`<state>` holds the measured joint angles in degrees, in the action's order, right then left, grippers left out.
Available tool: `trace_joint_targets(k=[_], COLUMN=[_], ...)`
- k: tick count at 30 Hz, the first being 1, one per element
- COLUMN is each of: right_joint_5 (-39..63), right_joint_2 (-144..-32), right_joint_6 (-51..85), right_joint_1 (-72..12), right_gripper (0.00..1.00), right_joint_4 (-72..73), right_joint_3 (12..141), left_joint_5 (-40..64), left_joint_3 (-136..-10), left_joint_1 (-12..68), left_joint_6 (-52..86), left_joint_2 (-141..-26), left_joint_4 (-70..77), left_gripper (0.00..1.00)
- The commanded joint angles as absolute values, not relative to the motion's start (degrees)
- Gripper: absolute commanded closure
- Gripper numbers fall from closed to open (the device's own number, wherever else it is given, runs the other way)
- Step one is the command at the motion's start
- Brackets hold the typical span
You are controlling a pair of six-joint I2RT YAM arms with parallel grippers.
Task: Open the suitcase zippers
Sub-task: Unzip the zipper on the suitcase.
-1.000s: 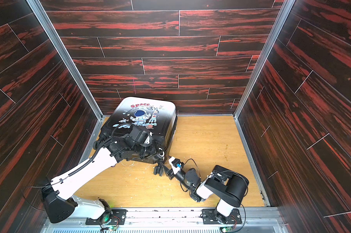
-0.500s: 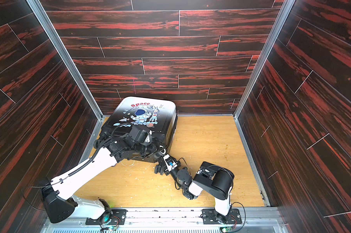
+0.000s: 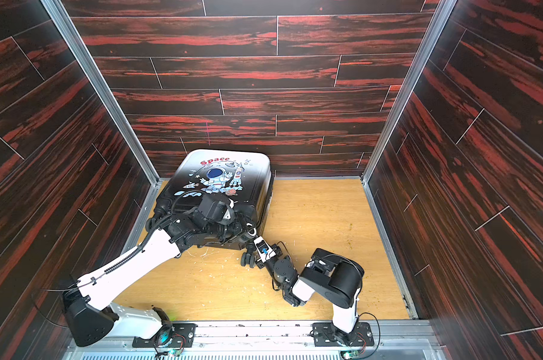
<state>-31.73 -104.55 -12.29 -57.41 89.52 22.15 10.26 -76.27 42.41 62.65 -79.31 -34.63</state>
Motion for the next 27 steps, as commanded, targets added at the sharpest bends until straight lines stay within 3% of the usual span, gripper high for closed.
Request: trace_joint_targets(k=[1,12,27], right_joint_5=[-31.96,-24.77,-20.36], right_joint_2=[-100.44,-91.69,-91.52], right_joint_6=[-10.94,-7.97,-4.92], right_joint_1=[-55.9,-49.46,-34.63], right_gripper=[1.0,1.0,1.0], right_joint_4=[90.89,80.09,61.7], right_joint_3=[21.75,17.77,29.37], left_joint_5=[11.29,14.18,18.18], left_joint_3=[-77.08,-73.02,-66.07], left_joint_1=[42.98,43.06,47.61], left_joint_6=[63.39,48.2,33.16], left_joint_2=[-73.5,-69.49,-64.06], left_joint_4=[-35.56,-43.43,-48.76], left_gripper=[1.0,1.0,1.0])
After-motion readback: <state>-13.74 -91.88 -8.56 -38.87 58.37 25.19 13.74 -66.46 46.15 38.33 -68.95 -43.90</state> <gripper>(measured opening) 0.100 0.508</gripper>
